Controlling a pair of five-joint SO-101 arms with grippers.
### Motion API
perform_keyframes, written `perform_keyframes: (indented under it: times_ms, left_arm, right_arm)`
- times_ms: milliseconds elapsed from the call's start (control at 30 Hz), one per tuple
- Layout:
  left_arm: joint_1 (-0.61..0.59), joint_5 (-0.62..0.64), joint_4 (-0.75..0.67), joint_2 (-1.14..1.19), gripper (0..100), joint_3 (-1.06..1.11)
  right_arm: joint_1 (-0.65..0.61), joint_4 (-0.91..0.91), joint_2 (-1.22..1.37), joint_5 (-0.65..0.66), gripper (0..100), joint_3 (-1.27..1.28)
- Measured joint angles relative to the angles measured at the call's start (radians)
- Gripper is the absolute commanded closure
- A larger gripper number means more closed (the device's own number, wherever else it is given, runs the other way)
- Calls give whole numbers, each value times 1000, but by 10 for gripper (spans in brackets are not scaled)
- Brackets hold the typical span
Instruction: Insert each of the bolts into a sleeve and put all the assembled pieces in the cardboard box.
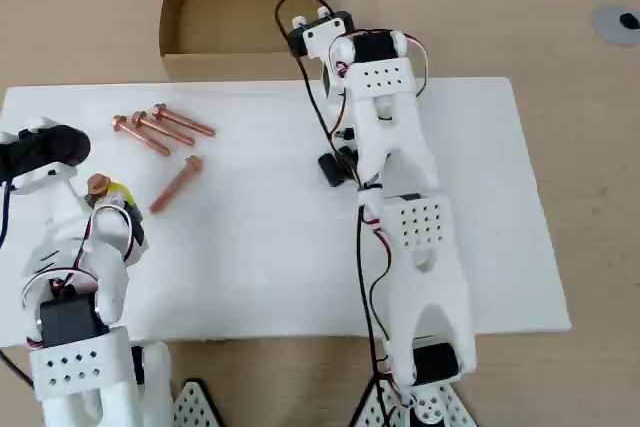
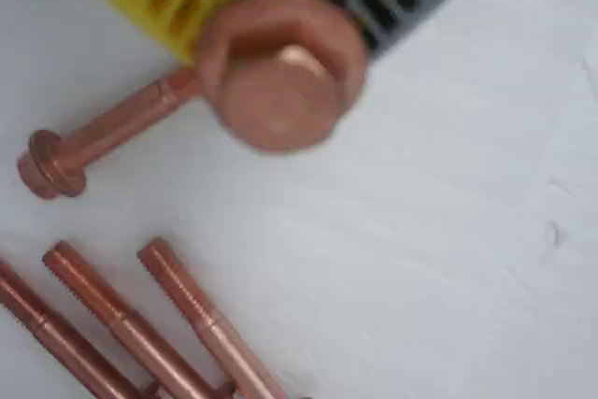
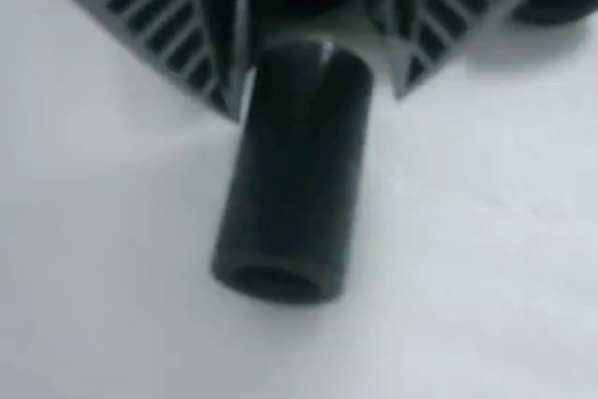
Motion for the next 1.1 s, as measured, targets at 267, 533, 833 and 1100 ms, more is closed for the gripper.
perform_keyframes:
  times_ms: [267, 533, 833, 1100]
  left_arm:
    - [0, 0, 0, 0, 994, 0]
    - [0, 0, 0, 0, 994, 0]
    - [0, 0, 0, 0, 994, 0]
    - [0, 0, 0, 0, 994, 0]
  right_arm:
    - [0, -20, 77, 44, 857, -25]
    - [2, -15, 120, 63, 857, -81]
    - [-2, -17, 137, 80, 857, -152]
    - [-14, -18, 137, 94, 860, -152]
